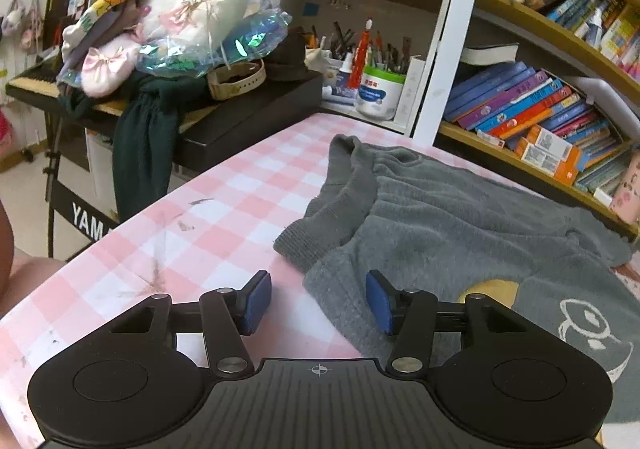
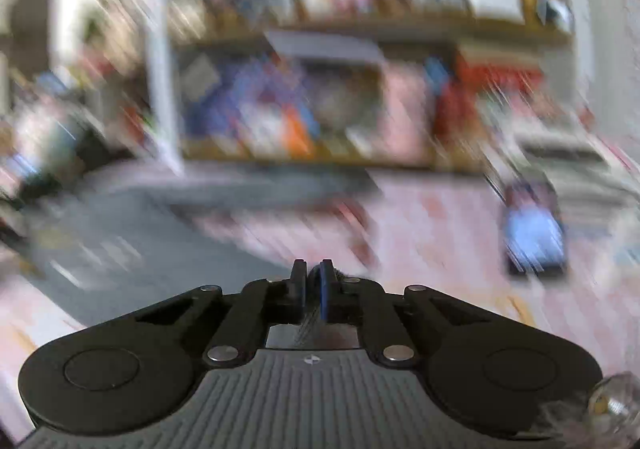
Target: Fold clothes
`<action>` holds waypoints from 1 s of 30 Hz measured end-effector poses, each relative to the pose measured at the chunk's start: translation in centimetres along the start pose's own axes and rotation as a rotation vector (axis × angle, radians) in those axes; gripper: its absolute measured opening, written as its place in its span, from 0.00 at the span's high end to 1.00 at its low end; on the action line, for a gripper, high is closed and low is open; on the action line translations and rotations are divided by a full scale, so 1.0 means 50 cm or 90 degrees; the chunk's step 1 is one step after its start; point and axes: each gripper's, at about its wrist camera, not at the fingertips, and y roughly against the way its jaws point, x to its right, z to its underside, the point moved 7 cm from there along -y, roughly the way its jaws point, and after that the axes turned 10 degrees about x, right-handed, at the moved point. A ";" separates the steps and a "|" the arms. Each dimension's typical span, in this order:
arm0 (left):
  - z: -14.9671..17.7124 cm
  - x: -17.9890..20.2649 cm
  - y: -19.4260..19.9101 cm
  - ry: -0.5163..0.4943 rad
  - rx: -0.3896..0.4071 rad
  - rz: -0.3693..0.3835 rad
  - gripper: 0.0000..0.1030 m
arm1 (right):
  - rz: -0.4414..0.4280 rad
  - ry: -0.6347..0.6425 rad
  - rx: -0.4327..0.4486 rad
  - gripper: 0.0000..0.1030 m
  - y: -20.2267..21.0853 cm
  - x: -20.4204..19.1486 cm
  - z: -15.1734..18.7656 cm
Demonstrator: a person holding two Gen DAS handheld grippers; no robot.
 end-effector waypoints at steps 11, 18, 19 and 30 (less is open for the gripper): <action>0.002 0.003 0.003 -0.004 0.004 -0.001 0.48 | 0.131 0.025 -0.077 0.68 -0.016 0.051 0.043; -0.002 0.004 -0.004 0.006 0.006 -0.011 0.48 | 0.061 0.057 -0.109 0.75 -0.082 -0.029 0.079; -0.003 0.005 -0.006 0.005 0.006 -0.014 0.49 | 0.059 0.065 -0.117 0.76 -0.088 -0.036 0.089; -0.036 -0.001 0.025 0.054 0.064 -0.015 0.87 | 0.089 0.108 -0.162 0.77 -0.107 -0.022 0.141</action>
